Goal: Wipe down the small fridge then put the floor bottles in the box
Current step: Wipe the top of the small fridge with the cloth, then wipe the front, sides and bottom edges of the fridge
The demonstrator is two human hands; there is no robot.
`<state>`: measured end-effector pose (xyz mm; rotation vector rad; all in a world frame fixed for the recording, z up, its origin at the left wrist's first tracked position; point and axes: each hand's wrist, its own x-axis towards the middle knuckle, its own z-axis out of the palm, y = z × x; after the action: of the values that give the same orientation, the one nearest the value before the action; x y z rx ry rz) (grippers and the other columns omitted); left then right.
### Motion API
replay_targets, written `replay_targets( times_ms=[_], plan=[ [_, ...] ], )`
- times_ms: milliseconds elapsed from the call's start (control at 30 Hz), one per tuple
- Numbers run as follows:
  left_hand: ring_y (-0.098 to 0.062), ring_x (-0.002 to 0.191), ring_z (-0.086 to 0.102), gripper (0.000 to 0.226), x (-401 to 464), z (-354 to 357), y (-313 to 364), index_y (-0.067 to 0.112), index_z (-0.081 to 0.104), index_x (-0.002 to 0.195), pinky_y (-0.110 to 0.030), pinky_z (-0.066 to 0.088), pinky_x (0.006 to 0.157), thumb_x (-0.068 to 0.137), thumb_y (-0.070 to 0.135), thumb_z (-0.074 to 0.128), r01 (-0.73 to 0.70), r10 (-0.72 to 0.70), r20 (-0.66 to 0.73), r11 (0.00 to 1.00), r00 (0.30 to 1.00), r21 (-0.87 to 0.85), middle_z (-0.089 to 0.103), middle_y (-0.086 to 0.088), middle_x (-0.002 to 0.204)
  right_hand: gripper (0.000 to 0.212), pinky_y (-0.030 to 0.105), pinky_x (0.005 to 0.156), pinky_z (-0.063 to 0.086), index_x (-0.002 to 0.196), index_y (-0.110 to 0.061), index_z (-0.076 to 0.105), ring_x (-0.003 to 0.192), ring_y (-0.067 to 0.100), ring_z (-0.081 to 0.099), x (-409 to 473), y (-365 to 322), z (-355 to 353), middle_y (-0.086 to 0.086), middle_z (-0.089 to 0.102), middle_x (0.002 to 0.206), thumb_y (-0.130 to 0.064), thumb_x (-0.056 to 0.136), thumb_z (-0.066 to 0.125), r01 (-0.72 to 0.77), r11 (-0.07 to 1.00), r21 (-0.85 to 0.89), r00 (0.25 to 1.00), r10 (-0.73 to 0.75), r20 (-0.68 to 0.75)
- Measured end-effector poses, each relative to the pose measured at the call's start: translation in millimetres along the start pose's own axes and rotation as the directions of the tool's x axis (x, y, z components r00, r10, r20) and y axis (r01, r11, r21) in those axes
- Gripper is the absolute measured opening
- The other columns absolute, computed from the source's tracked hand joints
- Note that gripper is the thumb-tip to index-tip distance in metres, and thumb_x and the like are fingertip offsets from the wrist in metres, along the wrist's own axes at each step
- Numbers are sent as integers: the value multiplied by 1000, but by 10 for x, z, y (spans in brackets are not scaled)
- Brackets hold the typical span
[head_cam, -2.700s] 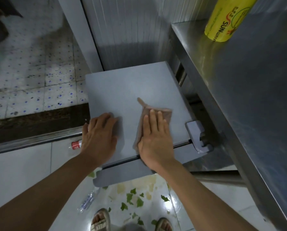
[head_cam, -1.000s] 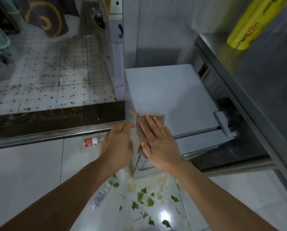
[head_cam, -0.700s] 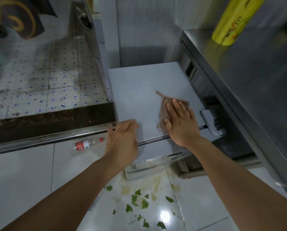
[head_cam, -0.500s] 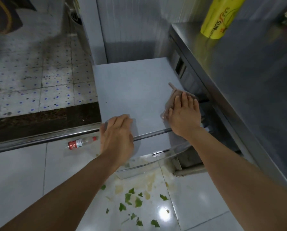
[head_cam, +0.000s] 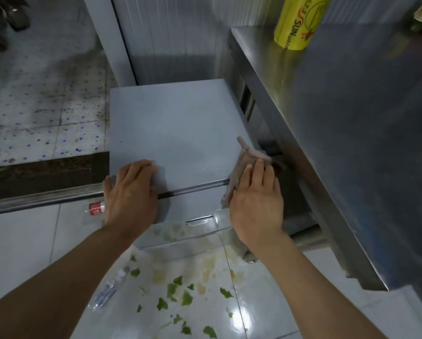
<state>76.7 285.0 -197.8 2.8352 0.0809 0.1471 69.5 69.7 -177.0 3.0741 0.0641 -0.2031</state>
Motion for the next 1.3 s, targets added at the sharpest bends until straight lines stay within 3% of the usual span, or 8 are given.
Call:
replay_targets(
  times_ms=[133,267,467,633,800,1033,1167,1300],
  plan=[
    [-28,118,45,35,-5,35,-33,15,58,117,-51,29,99,83,10,54,-18,18,-34,1000,999,8,53,-1,129,69,49,113,25,148,-2,20,139,42,25,-60,128,129,27,21,152,-41,94,38,0,998,56,998,3,-56],
    [-27,115,44,33,3,49,-52,16,59,114,-51,28,102,82,8,54,-31,29,-55,999,998,-25,53,1,126,65,44,116,14,151,-13,8,143,35,9,471,196,167,16,6,157,-38,97,34,84,985,151,989,-63,-137],
    [-19,128,36,45,3,-23,-173,25,51,129,-48,21,107,85,15,54,-105,105,33,994,994,-3,43,9,140,81,46,108,32,149,-8,15,138,41,24,200,192,331,25,18,152,-53,84,32,17,998,57,975,-4,-221],
    [-25,118,48,41,-236,-129,-451,18,64,114,-43,33,100,82,31,42,-240,239,-58,970,969,-21,58,1,128,71,39,113,26,151,-12,16,141,31,17,-31,318,577,15,13,156,-35,90,47,84,995,54,944,-62,-323],
    [-25,108,49,41,-407,38,-713,12,67,111,-32,35,96,84,30,42,-340,305,-229,932,924,-128,60,-3,117,41,52,111,28,128,-4,54,135,31,32,-30,138,750,15,44,141,-15,90,41,240,911,337,763,38,-645],
    [-5,107,38,31,-358,307,-867,29,64,109,-1,22,88,87,32,42,-418,281,-416,862,865,-288,55,20,109,42,51,108,29,116,-4,62,118,33,51,-145,-900,995,13,59,122,-24,85,39,450,867,215,551,-79,-831],
    [-5,114,42,25,-361,425,-942,37,61,97,-12,28,93,87,37,38,-461,245,-479,789,843,-406,56,29,110,38,47,112,22,114,-9,61,113,27,53,-79,-781,1021,8,60,118,-25,85,43,451,893,0,465,-235,-853],
    [-5,113,49,26,-380,568,-1000,36,60,94,-30,38,93,88,41,35,-507,178,-544,668,820,-545,60,18,112,42,53,116,9,118,-15,55,123,25,47,27,-78,1116,7,57,123,-28,87,30,283,958,55,544,-113,-831]
  ],
)
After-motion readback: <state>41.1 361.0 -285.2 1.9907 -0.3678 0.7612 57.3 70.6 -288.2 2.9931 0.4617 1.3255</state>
